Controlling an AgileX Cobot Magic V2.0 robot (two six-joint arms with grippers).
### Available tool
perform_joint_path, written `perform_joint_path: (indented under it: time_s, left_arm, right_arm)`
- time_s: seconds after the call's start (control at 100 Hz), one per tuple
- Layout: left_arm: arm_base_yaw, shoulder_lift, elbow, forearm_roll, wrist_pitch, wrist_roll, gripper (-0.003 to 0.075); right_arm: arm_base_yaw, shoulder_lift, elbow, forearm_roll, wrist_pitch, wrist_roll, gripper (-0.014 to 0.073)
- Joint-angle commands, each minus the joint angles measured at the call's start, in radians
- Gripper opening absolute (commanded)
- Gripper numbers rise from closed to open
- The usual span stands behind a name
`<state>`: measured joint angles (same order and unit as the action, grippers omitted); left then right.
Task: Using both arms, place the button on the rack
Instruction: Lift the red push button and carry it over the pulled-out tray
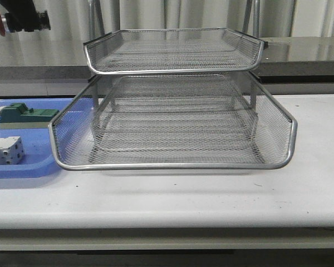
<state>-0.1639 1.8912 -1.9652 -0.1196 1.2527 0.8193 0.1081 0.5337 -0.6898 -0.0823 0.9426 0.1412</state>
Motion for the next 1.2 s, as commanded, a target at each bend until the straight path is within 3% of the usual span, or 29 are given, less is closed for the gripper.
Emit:
perform_joint_path:
  time_s: [0.0,0.22,0.48,0.82,1.19]
  left_arm:
    - [-0.039,-0.119,0.038,-0.015,0.014,-0.028,-0.0020]
    - [-0.143,-0.239,0.205,-0.011,0.014,-0.108,-0.0020]
    - [-0.312,-0.259,0.292,-0.045,0.014,-0.159,-0.0020]
    - [-0.479,-0.139,0.296,-0.062,-0.098,-0.159,-0.0020]
    - [-0.551,-0.040,0.296,-0.064,-0.204,-0.158,-0.0020]
  right_arm:
    - [0.000,0.002,-0.034,-0.014,-0.058,-0.004,-0.0068]
    - [0.000,0.002,-0.034,-0.014,-0.058,-0.004,-0.0068]
    - [0.000,0.002,-0.034,-0.014,-0.058,-0.004,-0.0068]
    - [0.000,0.002,-0.034,-0.014,-0.058,-0.004,-0.0068]
    - [0.000,0.002,-0.034,-0.014,-0.058,-0.004,-0.0068]
